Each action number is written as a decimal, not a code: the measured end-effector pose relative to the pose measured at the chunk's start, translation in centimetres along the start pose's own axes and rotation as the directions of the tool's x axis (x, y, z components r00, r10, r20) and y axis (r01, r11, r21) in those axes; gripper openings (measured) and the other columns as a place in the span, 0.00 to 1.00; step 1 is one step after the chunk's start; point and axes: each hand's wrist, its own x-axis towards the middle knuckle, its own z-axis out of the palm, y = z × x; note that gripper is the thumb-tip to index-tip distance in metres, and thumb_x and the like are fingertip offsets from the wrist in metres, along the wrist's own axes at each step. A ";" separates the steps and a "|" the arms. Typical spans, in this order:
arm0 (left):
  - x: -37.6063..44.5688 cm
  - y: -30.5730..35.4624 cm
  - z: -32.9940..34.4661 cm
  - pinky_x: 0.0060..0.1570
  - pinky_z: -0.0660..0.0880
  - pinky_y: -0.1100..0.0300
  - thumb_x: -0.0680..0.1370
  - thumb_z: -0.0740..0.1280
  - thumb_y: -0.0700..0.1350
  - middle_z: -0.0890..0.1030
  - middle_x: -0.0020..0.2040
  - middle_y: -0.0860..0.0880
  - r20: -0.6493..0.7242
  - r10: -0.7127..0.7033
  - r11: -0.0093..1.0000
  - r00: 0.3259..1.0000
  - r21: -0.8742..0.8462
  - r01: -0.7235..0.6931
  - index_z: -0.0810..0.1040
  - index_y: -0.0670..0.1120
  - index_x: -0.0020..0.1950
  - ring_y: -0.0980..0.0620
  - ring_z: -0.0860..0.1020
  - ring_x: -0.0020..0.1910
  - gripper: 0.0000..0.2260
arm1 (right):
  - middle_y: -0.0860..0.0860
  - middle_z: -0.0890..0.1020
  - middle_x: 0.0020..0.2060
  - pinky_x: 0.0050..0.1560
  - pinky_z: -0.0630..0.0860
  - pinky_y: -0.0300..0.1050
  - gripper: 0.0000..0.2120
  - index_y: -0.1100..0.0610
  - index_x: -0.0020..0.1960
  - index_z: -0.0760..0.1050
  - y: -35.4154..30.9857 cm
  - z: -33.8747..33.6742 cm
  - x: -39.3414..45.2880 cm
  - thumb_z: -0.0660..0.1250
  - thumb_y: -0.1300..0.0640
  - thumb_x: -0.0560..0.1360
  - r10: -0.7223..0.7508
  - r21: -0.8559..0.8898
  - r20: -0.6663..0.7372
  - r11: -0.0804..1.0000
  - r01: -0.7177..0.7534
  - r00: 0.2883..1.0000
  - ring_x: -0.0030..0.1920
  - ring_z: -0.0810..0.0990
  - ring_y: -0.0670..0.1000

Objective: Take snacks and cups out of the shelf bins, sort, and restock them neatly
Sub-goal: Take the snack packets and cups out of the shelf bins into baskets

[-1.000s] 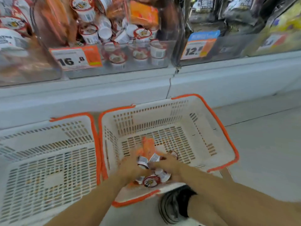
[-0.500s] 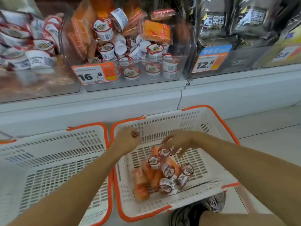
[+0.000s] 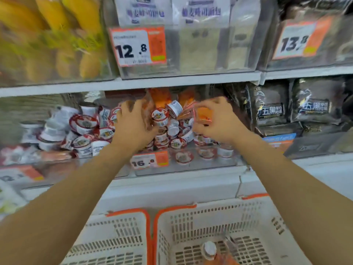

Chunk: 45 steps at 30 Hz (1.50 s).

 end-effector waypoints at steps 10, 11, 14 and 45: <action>3.5 -0.9 1.1 0.63 0.66 0.44 0.69 0.67 0.71 0.80 0.57 0.40 0.018 -0.025 0.974 1.000 0.225 0.021 0.67 0.52 0.69 0.35 0.71 0.63 0.36 | 0.55 0.58 0.75 0.71 0.65 0.63 0.49 0.42 0.78 0.57 -0.8 5.0 5.2 0.76 0.33 0.65 0.056 -0.151 -0.072 0.986 -0.067 0.996 0.76 0.54 0.64; 3.4 -0.4 1.3 0.62 0.67 0.44 0.69 0.67 0.71 0.80 0.57 0.41 0.007 0.028 0.973 1.000 0.229 -0.029 0.67 0.51 0.69 0.36 0.72 0.62 0.36 | 0.55 0.61 0.72 0.69 0.69 0.61 0.47 0.43 0.78 0.60 -0.7 5.3 5.5 0.76 0.33 0.65 0.038 -0.158 -0.076 0.986 -0.049 0.996 0.74 0.58 0.62; 3.5 1.3 2.1 0.54 0.76 0.47 0.68 0.74 0.66 0.76 0.59 0.42 0.063 0.124 0.992 0.990 0.031 -0.126 0.65 0.53 0.71 0.38 0.76 0.57 0.37 | 0.55 0.64 0.65 0.66 0.72 0.58 0.42 0.44 0.74 0.67 0.2 5.7 5.9 0.77 0.35 0.65 -0.001 -0.099 -0.051 0.995 -0.004 0.999 0.68 0.66 0.60; 0.9 0.7 1.6 0.62 0.73 0.56 0.74 0.70 0.45 0.73 0.68 0.44 0.234 -0.003 0.983 0.972 -0.180 0.046 0.68 0.57 0.71 0.43 0.78 0.59 0.27 | 0.57 0.66 0.76 0.72 0.64 0.65 0.32 0.37 0.76 0.64 2.3 4.8 5.7 0.69 0.58 0.78 0.072 -0.301 -0.036 0.950 -0.079 0.997 0.75 0.60 0.65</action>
